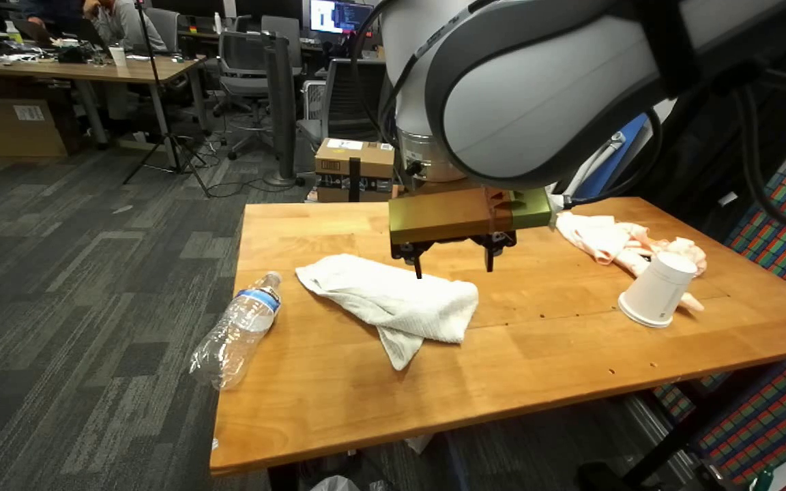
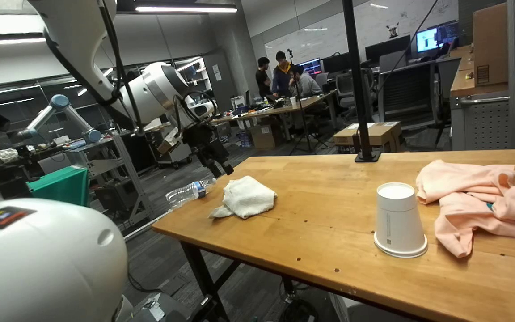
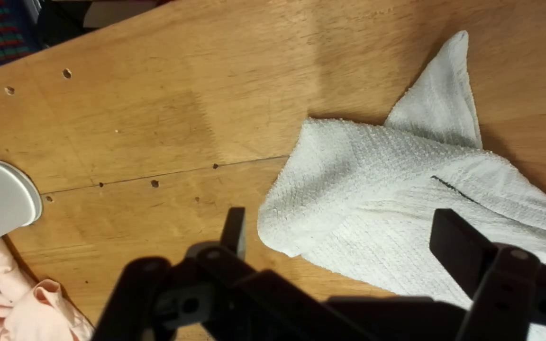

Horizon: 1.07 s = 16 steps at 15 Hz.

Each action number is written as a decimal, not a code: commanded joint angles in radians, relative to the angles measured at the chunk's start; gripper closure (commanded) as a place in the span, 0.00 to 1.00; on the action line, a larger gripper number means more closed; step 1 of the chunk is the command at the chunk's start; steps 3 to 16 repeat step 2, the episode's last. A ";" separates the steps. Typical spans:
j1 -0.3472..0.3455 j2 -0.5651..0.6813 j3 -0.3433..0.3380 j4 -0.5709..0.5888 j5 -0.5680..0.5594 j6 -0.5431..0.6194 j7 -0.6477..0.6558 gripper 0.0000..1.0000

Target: Fold the cloth

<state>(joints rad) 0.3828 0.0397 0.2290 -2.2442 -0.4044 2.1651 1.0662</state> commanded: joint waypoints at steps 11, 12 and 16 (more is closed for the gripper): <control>-0.023 0.000 0.024 0.002 0.000 -0.003 -0.001 0.00; -0.023 0.000 0.024 0.002 0.000 -0.003 -0.001 0.00; -0.023 0.000 0.024 0.002 0.000 -0.003 -0.001 0.00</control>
